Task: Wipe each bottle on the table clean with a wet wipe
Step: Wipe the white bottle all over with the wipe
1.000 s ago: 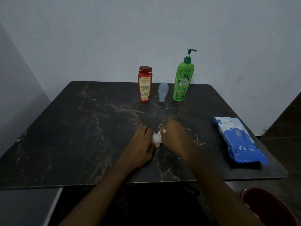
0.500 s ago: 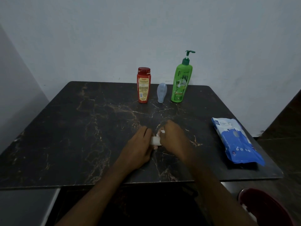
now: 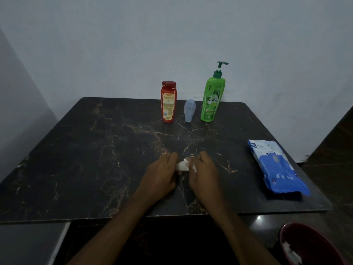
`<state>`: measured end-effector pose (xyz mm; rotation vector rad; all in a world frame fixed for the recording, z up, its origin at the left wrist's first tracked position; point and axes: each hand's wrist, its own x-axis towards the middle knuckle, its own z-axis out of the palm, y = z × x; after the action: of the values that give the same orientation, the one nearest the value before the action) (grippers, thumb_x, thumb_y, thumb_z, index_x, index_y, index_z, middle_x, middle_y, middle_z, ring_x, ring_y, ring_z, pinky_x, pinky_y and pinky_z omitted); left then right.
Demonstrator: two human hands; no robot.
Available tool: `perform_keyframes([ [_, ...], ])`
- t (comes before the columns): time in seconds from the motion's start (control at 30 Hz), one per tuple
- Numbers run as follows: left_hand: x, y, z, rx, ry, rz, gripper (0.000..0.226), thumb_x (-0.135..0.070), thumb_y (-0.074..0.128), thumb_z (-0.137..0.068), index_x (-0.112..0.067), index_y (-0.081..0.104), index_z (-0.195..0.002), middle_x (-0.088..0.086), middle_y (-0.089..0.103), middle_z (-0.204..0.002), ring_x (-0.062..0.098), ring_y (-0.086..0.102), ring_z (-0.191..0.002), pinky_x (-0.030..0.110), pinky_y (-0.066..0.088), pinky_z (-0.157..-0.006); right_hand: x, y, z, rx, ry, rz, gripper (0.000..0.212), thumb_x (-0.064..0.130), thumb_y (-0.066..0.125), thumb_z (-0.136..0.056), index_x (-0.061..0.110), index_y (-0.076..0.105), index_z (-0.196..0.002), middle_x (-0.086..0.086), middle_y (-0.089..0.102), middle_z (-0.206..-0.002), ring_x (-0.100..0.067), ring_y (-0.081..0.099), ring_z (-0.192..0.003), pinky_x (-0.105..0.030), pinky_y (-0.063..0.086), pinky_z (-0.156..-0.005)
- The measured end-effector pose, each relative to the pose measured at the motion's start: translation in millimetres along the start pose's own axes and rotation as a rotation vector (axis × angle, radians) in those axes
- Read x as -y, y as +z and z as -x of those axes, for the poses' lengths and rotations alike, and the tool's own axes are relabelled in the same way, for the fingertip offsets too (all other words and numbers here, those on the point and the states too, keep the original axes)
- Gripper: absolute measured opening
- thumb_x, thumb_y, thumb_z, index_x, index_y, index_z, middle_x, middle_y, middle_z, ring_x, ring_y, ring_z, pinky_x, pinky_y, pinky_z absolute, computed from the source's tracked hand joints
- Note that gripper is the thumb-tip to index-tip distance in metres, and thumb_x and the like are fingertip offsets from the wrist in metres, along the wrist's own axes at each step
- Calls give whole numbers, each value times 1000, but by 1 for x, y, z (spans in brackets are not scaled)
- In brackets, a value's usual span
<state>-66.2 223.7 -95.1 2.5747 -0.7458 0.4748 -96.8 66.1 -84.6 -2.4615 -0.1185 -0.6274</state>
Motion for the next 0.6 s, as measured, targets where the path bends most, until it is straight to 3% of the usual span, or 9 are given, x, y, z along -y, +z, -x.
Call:
perform_keyframes([
  [0.1, -3, -2, 0, -19, -7, -38, 34, -18, 70, -84, -23, 37, -94, 0, 59, -89, 19, 56, -74, 33, 43, -59, 5, -9, -14, 83, -5, 27, 23, 11, 61, -91, 17, 71, -111, 1, 51, -99, -16, 52, -88, -29, 46, -74],
  [0.23, -4, -2, 0, -37, -18, -52, 36, -15, 70, -80, -22, 40, -98, -2, 59, -88, 17, 55, -76, 29, 38, -60, 5, -8, 5, 6, -81, 39, 20, 11, 58, -94, 12, 70, -109, 0, 54, -97, -14, 52, -82, -27, 47, -68],
  [0.37, 0, 0, -2, -3, 50, -68, 39, -10, 72, -73, -17, 57, -109, -1, 63, -101, 19, 57, -89, 29, 46, -72, 0, -2, 22, -78, -87, -12, 23, 7, 64, -91, 9, 68, -113, 2, 55, -96, -4, 44, -81, -15, 36, -70],
  [0.43, 1, 0, -2, 4, 81, -88, 47, -12, 75, -73, -15, 62, -118, 0, 63, -109, 18, 57, -95, 27, 45, -77, 0, -3, 22, -88, -91, -4, 27, 4, 66, -88, 8, 68, -115, -1, 56, -98, -8, 48, -82, -15, 36, -72],
  [0.6, -3, -3, -2, -25, 122, -133, 40, -11, 78, -72, -14, 64, -110, 3, 62, -103, 19, 56, -88, 28, 45, -68, 18, -22, -4, 91, -23, 177, 27, 7, 65, -83, 14, 68, -110, -2, 52, -110, -15, 49, -96, -21, 35, -75],
])
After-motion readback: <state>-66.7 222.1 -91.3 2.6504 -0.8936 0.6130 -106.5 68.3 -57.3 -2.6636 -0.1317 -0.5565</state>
